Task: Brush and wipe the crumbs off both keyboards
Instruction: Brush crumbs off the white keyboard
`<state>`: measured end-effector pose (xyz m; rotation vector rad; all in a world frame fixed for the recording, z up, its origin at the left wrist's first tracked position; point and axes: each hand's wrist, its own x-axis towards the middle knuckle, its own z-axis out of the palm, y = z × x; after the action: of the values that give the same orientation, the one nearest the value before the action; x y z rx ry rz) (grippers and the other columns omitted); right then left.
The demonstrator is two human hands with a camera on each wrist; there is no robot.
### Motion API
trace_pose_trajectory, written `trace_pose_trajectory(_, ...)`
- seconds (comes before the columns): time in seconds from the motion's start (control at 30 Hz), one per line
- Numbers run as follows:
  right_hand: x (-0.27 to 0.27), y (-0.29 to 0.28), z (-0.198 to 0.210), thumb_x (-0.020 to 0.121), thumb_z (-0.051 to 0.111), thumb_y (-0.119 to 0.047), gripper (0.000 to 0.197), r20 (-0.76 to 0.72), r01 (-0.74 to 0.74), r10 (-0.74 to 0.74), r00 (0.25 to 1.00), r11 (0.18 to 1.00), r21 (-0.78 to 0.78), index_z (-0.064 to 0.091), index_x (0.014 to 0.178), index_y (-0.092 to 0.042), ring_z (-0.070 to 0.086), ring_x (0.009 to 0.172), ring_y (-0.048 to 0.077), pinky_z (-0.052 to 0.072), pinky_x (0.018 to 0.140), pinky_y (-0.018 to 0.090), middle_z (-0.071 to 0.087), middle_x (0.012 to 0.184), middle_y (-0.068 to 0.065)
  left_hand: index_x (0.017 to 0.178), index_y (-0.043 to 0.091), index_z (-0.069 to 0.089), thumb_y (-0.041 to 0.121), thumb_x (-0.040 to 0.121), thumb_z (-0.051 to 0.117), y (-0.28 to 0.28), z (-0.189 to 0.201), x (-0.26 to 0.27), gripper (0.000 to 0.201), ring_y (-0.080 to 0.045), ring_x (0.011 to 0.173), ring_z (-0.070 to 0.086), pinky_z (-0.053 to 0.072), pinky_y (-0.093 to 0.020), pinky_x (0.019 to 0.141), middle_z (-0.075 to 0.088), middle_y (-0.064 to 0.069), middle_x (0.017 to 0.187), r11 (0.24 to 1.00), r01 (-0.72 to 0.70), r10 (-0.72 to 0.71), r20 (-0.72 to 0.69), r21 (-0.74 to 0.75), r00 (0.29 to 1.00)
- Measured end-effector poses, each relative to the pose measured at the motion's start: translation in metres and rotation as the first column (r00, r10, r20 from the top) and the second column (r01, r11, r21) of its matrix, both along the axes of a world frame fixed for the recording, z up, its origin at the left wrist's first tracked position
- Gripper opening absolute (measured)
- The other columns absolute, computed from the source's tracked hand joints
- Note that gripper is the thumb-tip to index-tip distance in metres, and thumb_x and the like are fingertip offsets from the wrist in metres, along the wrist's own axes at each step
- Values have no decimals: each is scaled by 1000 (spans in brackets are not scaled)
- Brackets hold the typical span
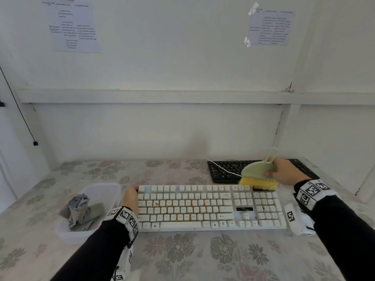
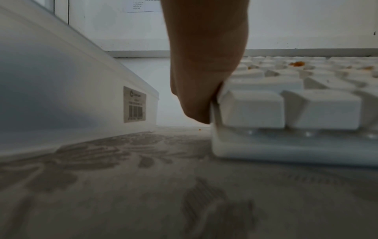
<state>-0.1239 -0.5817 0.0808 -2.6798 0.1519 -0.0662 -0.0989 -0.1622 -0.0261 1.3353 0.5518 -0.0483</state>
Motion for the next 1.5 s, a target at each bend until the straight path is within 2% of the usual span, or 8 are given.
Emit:
trace_pose_trajectory(0.3,-10,-21,17,88,57,-9,37,67,119,-115,991,991,-57,50,124,-4,52,96,26,33,79,25,59,116,19,60,10,54,25,92,34,1,-3,2,41,-22,32,55,48,-24,41,56,-8,41,999,-10,10,5,52,1000)
trace_pose_trajectory(0.53,-14,102,33,91,53,-9,31,240,-224,211,948,974,26,48,121,-10,50,65,10,31,50,14,53,90,3,60,9,57,24,92,34,0,-1,1,42,-22,33,56,49,-24,40,57,-9,42,999,-5,6,-5,54,1000)
trace_pose_trajectory(0.67,-19,187,19,91,51,-9,19,255,-484,458,851,874,46,47,109,-16,49,64,11,36,52,7,49,76,-11,60,9,58,25,91,36,0,2,-3,41,-24,36,57,49,-25,47,59,-10,45,1000,5,-4,-22,27,1000)
trace_pose_trajectory(0.73,-22,222,7,92,50,-9,24,228,-563,544,808,826,25,50,116,-10,51,79,15,36,62,3,55,88,-4,58,10,56,24,89,37,-1,4,-4,39,-23,37,57,49,-25,47,59,-10,46,1000,16,-16,-11,15,1000)
trace_pose_trajectory(0.87,-25,266,-10,94,45,-8,25,206,-644,626,752,765,27,49,119,-6,53,79,18,40,62,11,56,98,6,71,12,57,20,97,33,-1,8,-6,36,-24,61,55,45,-32,63,59,-17,70,999,-28,24,117,26,993)
trace_pose_trajectory(0.93,-25,275,-15,95,43,-9,25,184,-657,647,740,754,-9,48,119,-5,56,85,24,48,70,23,59,105,12,68,13,54,12,98,33,0,8,-8,37,-22,62,48,40,-30,63,56,-8,63,998,-49,44,167,28,985)
trace_pose_trajectory(1.03,-24,275,-20,96,41,-10,27,161,-634,635,755,771,-67,48,121,-3,55,93,26,46,81,34,58,110,15,59,16,47,18,94,33,1,10,-9,37,-21,51,44,37,-25,51,48,-5,50,999,-28,30,96,-27,995)
trace_pose_trajectory(1.5,-21,210,-25,95,43,-11,24,63,-538,548,834,833,-128,50,118,-12,47,87,13,41,78,23,54,102,1,53,12,54,23,88,35,5,-5,7,41,-22,35,53,45,-22,43,55,-7,43,997,32,-33,-12,-71,999)
